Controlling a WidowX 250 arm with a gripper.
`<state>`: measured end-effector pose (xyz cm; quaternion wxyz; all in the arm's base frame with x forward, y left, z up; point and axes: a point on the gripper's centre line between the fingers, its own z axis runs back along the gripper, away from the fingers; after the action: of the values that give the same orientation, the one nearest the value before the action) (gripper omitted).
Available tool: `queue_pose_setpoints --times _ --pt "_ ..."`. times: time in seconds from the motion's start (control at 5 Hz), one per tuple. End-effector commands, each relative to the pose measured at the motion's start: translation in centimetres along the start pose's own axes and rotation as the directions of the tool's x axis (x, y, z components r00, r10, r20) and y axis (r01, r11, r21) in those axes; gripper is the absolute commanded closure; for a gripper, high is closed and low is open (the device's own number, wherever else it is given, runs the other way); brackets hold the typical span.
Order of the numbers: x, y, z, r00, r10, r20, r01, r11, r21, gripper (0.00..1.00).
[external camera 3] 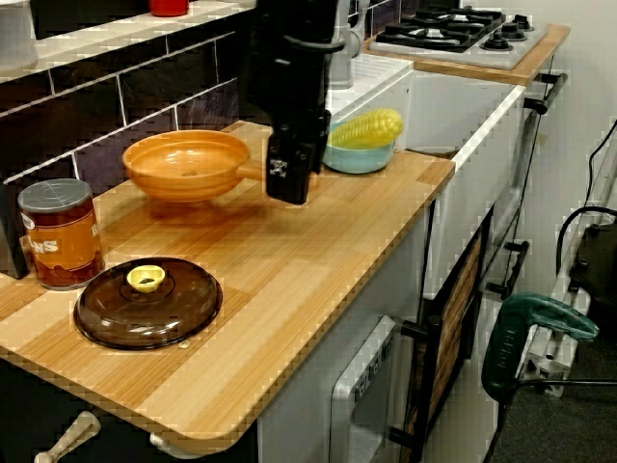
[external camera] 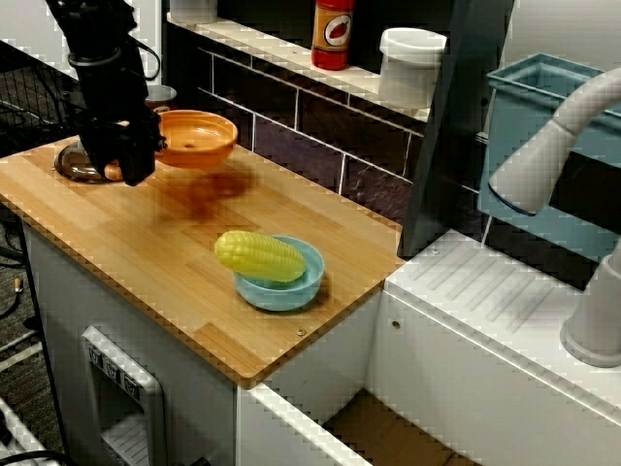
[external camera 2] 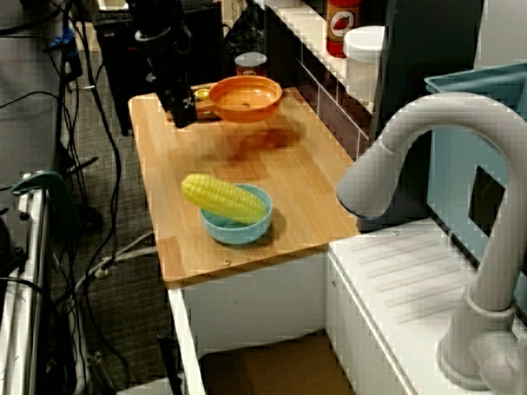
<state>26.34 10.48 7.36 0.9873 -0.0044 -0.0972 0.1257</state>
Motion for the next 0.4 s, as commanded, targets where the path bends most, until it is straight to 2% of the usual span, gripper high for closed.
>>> queue_pose_setpoints --times 0.0,0.2 --pt "-0.44 -2.25 2.17 0.989 -0.033 0.141 0.01 0.987 0.161 1.0" --pt "-0.37 -2.34 2.0 0.987 -0.037 0.154 0.005 0.979 0.202 1.0"
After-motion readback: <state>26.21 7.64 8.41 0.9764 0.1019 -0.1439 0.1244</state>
